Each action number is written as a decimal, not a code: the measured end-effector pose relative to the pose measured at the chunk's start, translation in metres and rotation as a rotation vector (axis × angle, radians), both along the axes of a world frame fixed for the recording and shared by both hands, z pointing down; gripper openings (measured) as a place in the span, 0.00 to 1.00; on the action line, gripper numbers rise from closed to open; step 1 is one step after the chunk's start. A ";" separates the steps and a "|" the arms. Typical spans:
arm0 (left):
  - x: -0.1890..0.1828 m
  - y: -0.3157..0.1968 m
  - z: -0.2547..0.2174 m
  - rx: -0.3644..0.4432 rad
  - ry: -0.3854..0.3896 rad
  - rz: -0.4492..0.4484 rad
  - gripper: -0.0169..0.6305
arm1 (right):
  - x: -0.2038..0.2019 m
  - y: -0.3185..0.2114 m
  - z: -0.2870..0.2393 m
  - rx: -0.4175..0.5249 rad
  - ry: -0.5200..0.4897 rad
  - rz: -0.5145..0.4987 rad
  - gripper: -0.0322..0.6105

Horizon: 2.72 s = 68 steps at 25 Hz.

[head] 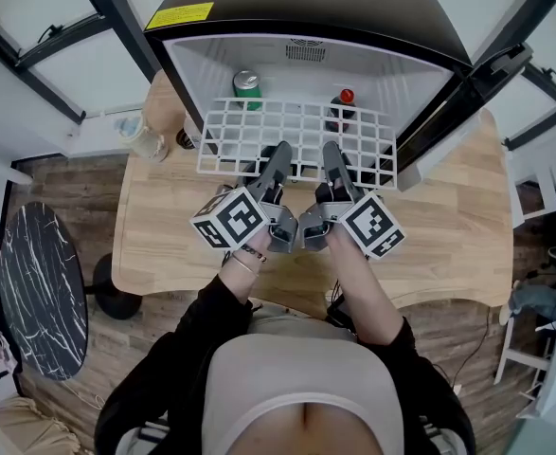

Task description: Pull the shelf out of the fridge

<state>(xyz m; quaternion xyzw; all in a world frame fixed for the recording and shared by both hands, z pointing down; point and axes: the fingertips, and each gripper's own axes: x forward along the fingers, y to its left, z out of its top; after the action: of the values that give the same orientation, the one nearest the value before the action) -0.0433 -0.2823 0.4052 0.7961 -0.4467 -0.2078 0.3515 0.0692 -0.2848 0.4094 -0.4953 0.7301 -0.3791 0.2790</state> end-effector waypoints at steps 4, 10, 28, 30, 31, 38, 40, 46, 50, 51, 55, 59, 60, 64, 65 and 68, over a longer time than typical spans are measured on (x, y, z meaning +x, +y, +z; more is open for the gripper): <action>0.000 0.002 0.001 -0.004 0.001 0.000 0.20 | 0.000 0.003 0.001 -0.003 0.000 -0.002 0.22; 0.000 0.006 0.000 -0.009 0.002 0.001 0.20 | -0.001 0.006 0.000 -0.008 -0.001 -0.005 0.22; -0.001 0.011 0.001 -0.014 0.001 0.002 0.20 | -0.001 0.012 0.001 -0.014 -0.002 -0.012 0.22; -0.001 0.012 0.000 -0.015 0.003 0.003 0.20 | -0.001 0.013 0.000 -0.015 -0.004 -0.011 0.22; -0.001 0.013 0.000 -0.015 0.004 0.003 0.20 | -0.001 0.014 0.000 -0.015 -0.005 -0.011 0.22; -0.001 0.016 0.001 -0.017 0.005 0.002 0.20 | -0.001 0.017 0.001 -0.020 -0.009 -0.014 0.22; -0.001 0.016 0.000 -0.018 0.006 0.002 0.20 | -0.001 0.017 0.000 -0.021 -0.009 -0.014 0.22; 0.000 0.019 0.000 -0.021 0.009 -0.003 0.20 | 0.000 0.020 0.001 -0.025 -0.009 -0.014 0.22; -0.001 0.021 0.000 -0.021 0.010 -0.005 0.20 | -0.001 0.022 0.000 -0.025 -0.010 -0.012 0.22; -0.001 0.021 0.000 -0.022 0.011 -0.004 0.20 | -0.001 0.022 0.000 -0.023 -0.010 -0.012 0.22; -0.001 0.024 0.001 -0.024 0.011 -0.003 0.20 | -0.001 0.025 0.002 -0.024 -0.010 -0.017 0.22; -0.001 0.026 0.001 -0.023 0.012 -0.006 0.20 | -0.001 0.027 0.002 -0.023 -0.011 -0.022 0.22; -0.001 0.026 0.001 -0.023 0.012 -0.006 0.20 | -0.001 0.027 0.002 -0.023 -0.011 -0.023 0.22; -0.002 0.029 0.002 -0.024 0.012 -0.008 0.20 | -0.002 0.030 0.002 -0.024 -0.011 -0.026 0.22; -0.002 0.030 0.002 -0.027 0.014 -0.008 0.20 | -0.002 0.031 0.002 -0.025 -0.009 -0.026 0.22; -0.003 0.031 0.005 -0.033 0.021 -0.007 0.20 | -0.002 0.033 0.004 -0.026 0.003 -0.019 0.22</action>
<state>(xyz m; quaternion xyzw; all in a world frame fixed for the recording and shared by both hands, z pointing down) -0.0459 -0.2513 0.4099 0.7863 -0.4492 -0.2099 0.3686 0.0670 -0.2513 0.4134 -0.4923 0.7302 -0.3907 0.2679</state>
